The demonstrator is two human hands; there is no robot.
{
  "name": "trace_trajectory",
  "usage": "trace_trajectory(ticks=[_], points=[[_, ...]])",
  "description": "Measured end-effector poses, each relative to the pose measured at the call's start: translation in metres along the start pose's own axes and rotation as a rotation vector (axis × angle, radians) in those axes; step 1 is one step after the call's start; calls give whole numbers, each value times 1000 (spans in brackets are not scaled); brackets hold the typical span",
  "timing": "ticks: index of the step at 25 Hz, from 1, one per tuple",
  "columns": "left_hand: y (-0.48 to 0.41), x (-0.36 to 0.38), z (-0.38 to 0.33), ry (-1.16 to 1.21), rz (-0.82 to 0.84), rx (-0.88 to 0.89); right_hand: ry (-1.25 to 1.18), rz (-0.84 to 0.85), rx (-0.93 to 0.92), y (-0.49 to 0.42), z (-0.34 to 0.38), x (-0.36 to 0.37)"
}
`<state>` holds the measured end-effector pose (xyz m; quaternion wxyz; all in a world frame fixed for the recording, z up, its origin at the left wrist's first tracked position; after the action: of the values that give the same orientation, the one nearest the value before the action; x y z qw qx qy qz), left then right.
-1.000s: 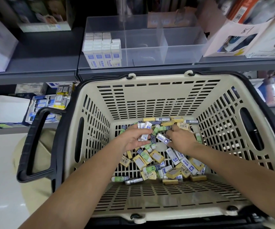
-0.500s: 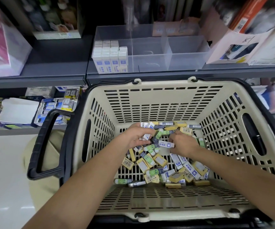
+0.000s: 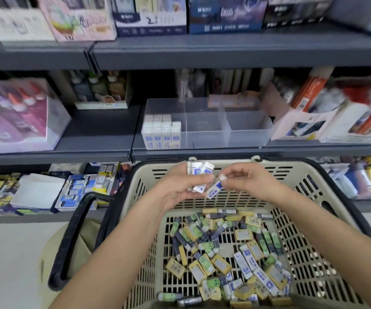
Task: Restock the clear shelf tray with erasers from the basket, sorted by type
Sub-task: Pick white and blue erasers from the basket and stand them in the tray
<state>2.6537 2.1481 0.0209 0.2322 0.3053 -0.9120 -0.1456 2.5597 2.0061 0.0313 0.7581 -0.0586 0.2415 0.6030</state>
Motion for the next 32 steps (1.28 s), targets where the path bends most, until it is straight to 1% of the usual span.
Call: trace_trajectory(ticks=[4,6,8,10,13,16,18,19,20,22,24,29,32], points=[[0,-24,-32,254,-133,208,16,-101,-66,-32,45,-6],[-1,-37,-41,379,-171,262,-6,-188,-81,-54,64,-11],[-4,-49,-47,469,-235,279,23,-277,-95,-76,80,-17],[-8,-59,-52,473,-290,303,9,-330,-86,-95,90,-22],[-14,-66,-52,365,-355,345,-4,-325,-49,-118,92,-26],[-19,-70,-47,301,-399,369,4,-359,-84,-137,96,-29],[-20,-75,-47,293,-437,370,65,-408,-99,-151,101,-29],[-21,-77,-47,295,-449,371,150,-416,-103,-158,103,-27],[-21,-78,-47,296,-454,370,265,-396,-101,-165,104,-23],[-21,-78,-47,272,-454,370,469,-299,-66,-174,100,-11],[-22,-77,-47,245,-453,369,543,-214,-48,-178,93,3],[-21,-77,-48,256,-425,386,799,-145,-70,-182,91,14],[-21,-77,-48,256,-421,379,864,-100,-86,-182,95,13]])
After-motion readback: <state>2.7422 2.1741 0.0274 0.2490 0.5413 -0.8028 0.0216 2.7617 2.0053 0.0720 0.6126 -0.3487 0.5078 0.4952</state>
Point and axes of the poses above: each hand's wrist, its own y-axis away from the middle knuckle, its own x-axis out of the palm, z = x × y, the point moved 4 cm from there along -y, towards the middle knuckle, and after that the axes turned 5 degrees about y, right-handed, at the moved point
